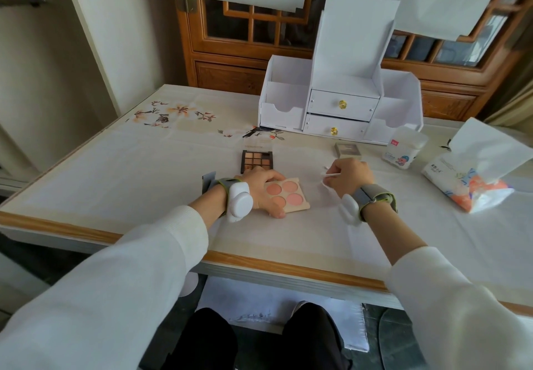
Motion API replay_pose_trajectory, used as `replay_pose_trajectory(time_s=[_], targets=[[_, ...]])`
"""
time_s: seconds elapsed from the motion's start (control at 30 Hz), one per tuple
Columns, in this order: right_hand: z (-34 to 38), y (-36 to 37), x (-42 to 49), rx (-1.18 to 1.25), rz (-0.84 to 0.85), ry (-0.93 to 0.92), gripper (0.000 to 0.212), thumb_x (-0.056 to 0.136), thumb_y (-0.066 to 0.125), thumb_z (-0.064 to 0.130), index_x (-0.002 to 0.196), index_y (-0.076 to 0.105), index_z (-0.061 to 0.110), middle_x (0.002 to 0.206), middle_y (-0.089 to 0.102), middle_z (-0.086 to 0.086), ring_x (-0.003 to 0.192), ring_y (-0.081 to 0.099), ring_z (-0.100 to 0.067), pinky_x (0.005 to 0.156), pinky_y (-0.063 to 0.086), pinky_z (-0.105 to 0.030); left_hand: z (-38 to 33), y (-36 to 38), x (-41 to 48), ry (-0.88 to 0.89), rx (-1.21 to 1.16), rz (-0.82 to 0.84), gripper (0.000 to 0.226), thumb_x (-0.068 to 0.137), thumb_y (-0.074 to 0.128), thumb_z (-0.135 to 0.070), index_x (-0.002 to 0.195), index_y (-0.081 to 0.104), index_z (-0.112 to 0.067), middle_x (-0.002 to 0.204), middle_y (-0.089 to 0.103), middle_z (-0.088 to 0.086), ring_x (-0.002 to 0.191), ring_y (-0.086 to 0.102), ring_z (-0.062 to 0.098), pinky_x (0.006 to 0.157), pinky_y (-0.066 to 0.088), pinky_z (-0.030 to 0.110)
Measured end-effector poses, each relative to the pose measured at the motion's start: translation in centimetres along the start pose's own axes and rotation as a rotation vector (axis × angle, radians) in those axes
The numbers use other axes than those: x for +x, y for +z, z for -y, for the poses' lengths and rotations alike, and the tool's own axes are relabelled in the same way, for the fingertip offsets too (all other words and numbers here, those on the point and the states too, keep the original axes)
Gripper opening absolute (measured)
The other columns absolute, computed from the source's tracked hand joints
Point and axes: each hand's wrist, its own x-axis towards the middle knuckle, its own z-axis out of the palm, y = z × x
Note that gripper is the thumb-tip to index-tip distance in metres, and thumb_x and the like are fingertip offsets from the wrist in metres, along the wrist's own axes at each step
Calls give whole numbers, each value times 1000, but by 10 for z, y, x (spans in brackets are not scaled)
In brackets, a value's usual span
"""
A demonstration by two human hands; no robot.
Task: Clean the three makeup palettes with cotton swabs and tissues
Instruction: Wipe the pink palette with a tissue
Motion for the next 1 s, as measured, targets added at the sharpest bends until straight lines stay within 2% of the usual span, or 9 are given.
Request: replay_pose_trajectory(time_s=[0.1,0.23,0.37,0.47,0.53,0.67,0.83,1.0], targets=[[5,2,1,26,10,-11,9,79,58,16,80,67,13,88,65,-4,87,58,-24,64,43,-26,1,0,1,8,2,-1,84,63,86,-37,135,43,-28,134,37,3,122,41,22,105,38,38],[18,15,-2,131,26,-30,7,76,63,20,71,68,17,71,61,2,78,58,-20,59,44,-26,0,-1,0,8,4,2,85,63,85,-38,135,43,-28,135,37,3,123,42,22,105,38,39],[28,20,-5,169,46,-53,10,76,68,26,75,69,15,73,63,-1,75,57,-19,61,45,-26,-1,-1,-1,14,14,5,88,59,87,-40,135,44,-25,134,41,3,120,45,22,103,41,40],[22,19,-5,152,34,-17,8,74,68,25,67,66,22,75,65,-3,75,59,-21,61,46,-27,-2,-1,-1,6,20,-5,94,46,83,-50,131,47,-29,132,43,2,118,48,22,101,44,41],[13,14,-5,123,16,7,14,73,66,24,61,61,24,76,66,-4,79,60,-24,64,48,-29,-2,0,-2,-1,24,-16,92,49,85,-46,131,47,-30,132,41,3,119,45,23,101,42,40],[-3,3,-7,108,-16,59,7,74,65,22,68,64,20,78,65,-5,79,58,-25,65,47,-29,-3,0,-3,-8,26,-6,94,45,80,-51,131,46,-32,133,40,3,121,44,23,102,42,40],[3,7,-9,113,-19,46,6,75,65,20,70,66,21,77,64,-3,77,57,-22,58,42,-24,0,0,-2,-1,29,-24,83,63,85,-37,134,44,-30,134,38,3,122,42,23,102,40,37],[18,21,-12,185,35,7,11,75,71,26,66,64,26,65,58,6,67,53,-12,56,41,-22,-1,0,-1,3,14,-23,87,55,87,-43,131,47,-30,131,46,1,118,48,24,99,45,42]])
